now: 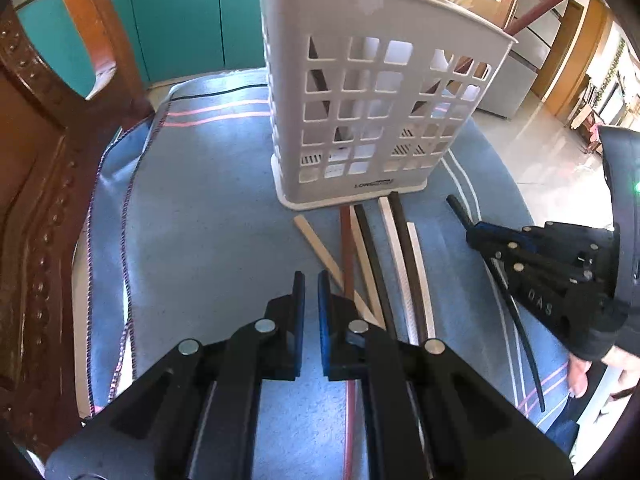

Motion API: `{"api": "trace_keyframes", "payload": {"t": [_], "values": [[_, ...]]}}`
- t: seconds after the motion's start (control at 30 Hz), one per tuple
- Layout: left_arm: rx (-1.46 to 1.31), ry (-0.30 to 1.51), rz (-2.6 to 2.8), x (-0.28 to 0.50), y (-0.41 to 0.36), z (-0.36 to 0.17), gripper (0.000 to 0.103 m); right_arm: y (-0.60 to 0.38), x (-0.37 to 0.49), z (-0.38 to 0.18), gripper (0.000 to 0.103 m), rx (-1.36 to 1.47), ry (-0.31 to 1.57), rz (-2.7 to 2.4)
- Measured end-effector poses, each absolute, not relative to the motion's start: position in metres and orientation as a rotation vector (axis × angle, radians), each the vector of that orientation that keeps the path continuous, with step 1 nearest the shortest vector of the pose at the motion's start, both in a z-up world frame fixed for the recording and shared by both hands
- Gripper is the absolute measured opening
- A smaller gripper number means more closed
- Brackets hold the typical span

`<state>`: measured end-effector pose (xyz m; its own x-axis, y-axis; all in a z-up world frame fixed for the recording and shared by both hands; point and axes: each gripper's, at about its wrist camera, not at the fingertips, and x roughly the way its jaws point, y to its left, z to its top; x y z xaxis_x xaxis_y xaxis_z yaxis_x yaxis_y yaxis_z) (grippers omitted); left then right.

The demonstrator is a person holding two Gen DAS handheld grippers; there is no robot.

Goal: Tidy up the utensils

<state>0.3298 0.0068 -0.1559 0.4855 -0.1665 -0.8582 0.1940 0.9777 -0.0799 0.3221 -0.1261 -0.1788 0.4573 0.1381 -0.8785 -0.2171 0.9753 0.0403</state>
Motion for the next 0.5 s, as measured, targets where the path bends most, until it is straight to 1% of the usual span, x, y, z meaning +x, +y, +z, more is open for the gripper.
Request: {"api": "trace_keyframes", "payload": {"t": [0.23, 0.37, 0.5], "values": [[0.027, 1.050, -0.229, 0.328, 0.003, -0.155, 0.008, -0.129, 0.328, -0.174, 0.007, -0.051, 1.052, 0.190], [0.026, 1.043, -0.231, 0.329, -0.002, -0.154, 0.014, -0.131, 0.332, -0.175, 0.007, -0.026, 1.055, 0.157], [0.026, 1.046, -0.226, 0.328, -0.001, -0.154, 0.016, -0.135, 0.339, -0.178, 0.007, -0.014, 1.062, 0.139]]}}
